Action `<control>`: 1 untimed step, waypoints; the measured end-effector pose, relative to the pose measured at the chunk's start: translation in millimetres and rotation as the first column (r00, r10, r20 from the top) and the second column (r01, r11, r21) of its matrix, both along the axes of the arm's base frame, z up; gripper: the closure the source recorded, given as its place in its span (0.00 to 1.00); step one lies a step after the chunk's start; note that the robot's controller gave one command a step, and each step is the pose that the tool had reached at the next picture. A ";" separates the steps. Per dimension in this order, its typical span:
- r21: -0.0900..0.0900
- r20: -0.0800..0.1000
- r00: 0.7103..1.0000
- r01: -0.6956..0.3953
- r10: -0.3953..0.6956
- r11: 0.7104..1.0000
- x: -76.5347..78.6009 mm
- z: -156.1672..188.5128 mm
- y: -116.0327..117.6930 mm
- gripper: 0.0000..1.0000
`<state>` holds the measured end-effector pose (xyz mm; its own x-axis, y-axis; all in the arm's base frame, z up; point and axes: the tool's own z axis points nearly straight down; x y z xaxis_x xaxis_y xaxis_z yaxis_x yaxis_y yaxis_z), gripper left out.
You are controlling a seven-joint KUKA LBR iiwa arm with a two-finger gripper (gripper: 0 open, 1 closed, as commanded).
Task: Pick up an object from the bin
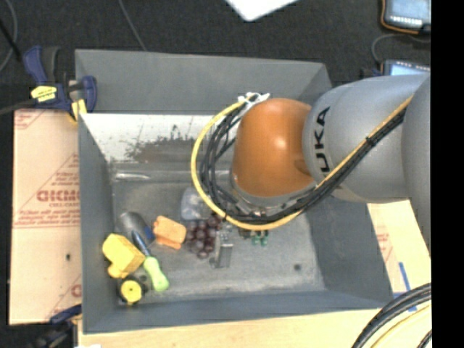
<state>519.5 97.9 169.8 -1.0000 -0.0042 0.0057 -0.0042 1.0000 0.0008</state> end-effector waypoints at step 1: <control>0.001 0.008 1.000 0.003 -0.003 1.000 1.9 4.2 -0.4 0.00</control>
Offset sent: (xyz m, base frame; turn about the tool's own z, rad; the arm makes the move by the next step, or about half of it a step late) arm 0.0406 -0.0331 -0.0998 -0.1766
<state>521.4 97.6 173.9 -1.0000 -0.0014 -0.0023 -0.0014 1.0000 0.0017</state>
